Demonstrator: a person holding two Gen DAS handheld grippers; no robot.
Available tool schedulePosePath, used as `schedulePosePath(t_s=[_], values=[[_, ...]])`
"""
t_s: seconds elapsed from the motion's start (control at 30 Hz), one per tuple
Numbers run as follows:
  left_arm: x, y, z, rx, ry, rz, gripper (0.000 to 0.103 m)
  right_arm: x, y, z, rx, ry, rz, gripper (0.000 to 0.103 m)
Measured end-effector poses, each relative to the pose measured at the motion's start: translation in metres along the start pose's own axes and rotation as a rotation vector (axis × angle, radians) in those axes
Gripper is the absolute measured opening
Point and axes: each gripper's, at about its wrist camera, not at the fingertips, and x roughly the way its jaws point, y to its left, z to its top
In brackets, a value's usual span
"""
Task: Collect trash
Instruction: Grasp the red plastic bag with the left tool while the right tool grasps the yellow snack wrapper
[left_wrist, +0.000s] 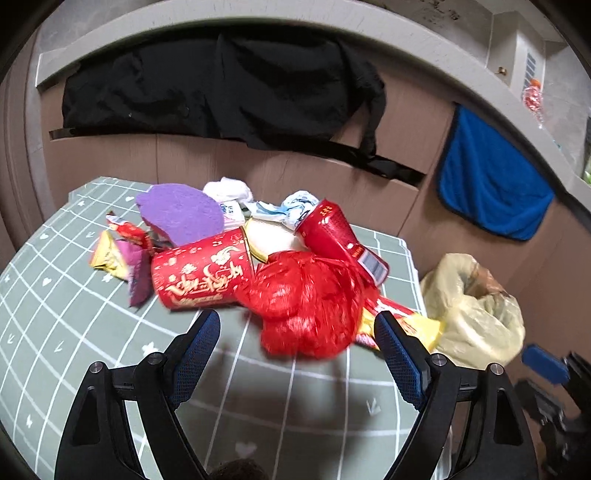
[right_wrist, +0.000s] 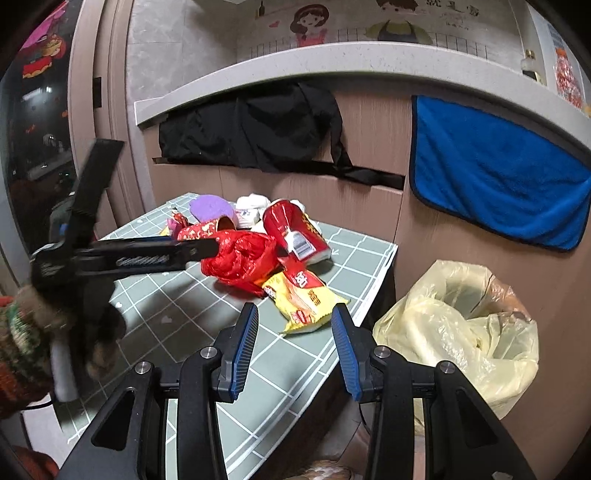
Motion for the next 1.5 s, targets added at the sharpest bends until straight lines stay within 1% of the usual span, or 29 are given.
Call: schedulePosePath(t_s=[0.1, 0.2, 0.23, 0.27, 0.33, 0.4, 0.5, 0.53, 0.57, 0.63, 0.73, 0.87, 0.97, 1.03, 1.1, 1.13, 1.17, 1.2, 1.27, 1.37, 1.5], values=[[0.017, 0.000, 0.007, 0.010, 0.001, 0.028, 0.085, 0.010, -0.007, 0.001, 0.016, 0.025, 0.002, 0.039], [0.037, 0.005, 0.015, -0.008, 0.036, 0.043, 0.084, 0.019, -0.016, 0.003, 0.047, 0.049, 0.033, 0.039], [0.042, 0.006, 0.017, -0.016, 0.044, 0.043, 0.081, 0.022, -0.019, 0.005, 0.051, 0.051, 0.043, 0.039], [0.046, 0.008, 0.018, -0.023, 0.054, 0.046, 0.074, 0.025, -0.020, 0.007, 0.048, 0.054, 0.047, 0.039], [0.053, 0.010, 0.021, -0.034, 0.076, 0.049, 0.069, 0.035, -0.025, 0.014, 0.039, 0.070, 0.055, 0.039], [0.059, 0.013, 0.024, -0.054, 0.099, 0.015, 0.069, 0.045, -0.028, 0.021, 0.034, 0.080, 0.075, 0.039], [0.069, 0.016, 0.027, -0.099, 0.156, -0.045, 0.068, 0.063, -0.034, 0.032, 0.034, 0.093, 0.094, 0.039], [0.071, 0.015, 0.027, -0.103, 0.173, -0.063, 0.063, 0.068, -0.035, 0.035, 0.036, 0.098, 0.099, 0.039], [0.073, 0.013, 0.026, -0.099, 0.187, -0.092, 0.056, 0.077, -0.036, 0.039, 0.037, 0.105, 0.107, 0.039], [0.069, 0.008, 0.025, -0.072, 0.195, -0.114, 0.051, 0.088, -0.038, 0.043, 0.033, 0.112, 0.108, 0.039], [0.055, 0.005, 0.022, -0.025, 0.176, -0.094, 0.048, 0.115, -0.038, 0.045, 0.021, 0.160, 0.113, 0.039], [0.026, 0.013, 0.018, -0.019, 0.140, -0.066, 0.048, 0.142, -0.045, 0.036, 0.073, 0.235, 0.125, 0.039], [0.005, 0.016, 0.015, 0.021, 0.086, -0.020, 0.048, 0.152, -0.044, 0.026, 0.082, 0.273, 0.121, 0.039], [-0.003, 0.019, 0.012, 0.028, 0.067, -0.007, 0.048, 0.155, -0.039, 0.020, 0.081, 0.292, 0.130, 0.038], [-0.010, 0.024, 0.009, 0.023, 0.051, 0.006, 0.048, 0.150, -0.033, 0.017, 0.074, 0.290, 0.142, 0.025], [-0.013, 0.025, 0.008, 0.019, 0.040, 0.016, 0.048, 0.148, -0.030, 0.017, 0.063, 0.298, 0.135, 0.013], [-0.017, 0.027, 0.007, 0.016, 0.031, 0.021, 0.048, 0.142, -0.024, 0.017, 0.037, 0.292, 0.114, 0.012], [-0.021, 0.028, 0.006, 0.008, 0.018, 0.024, 0.048, 0.135, -0.019, 0.018, 0.016, 0.277, 0.113, 0.010], [-0.027, 0.031, 0.007, -0.022, 0.001, 0.018, 0.048, 0.121, -0.010, 0.020, -0.012, 0.247, 0.134, 0.006], [-0.035, 0.032, 0.008, -0.052, -0.017, 0.014, 0.048, 0.099, -0.007, 0.025, 0.001, 0.191, 0.170, 0.005], [-0.047, 0.016, 0.011, -0.013, -0.052, 0.008, 0.048, 0.083, -0.013, 0.036, 0.034, 0.136, 0.187, 0.005]])
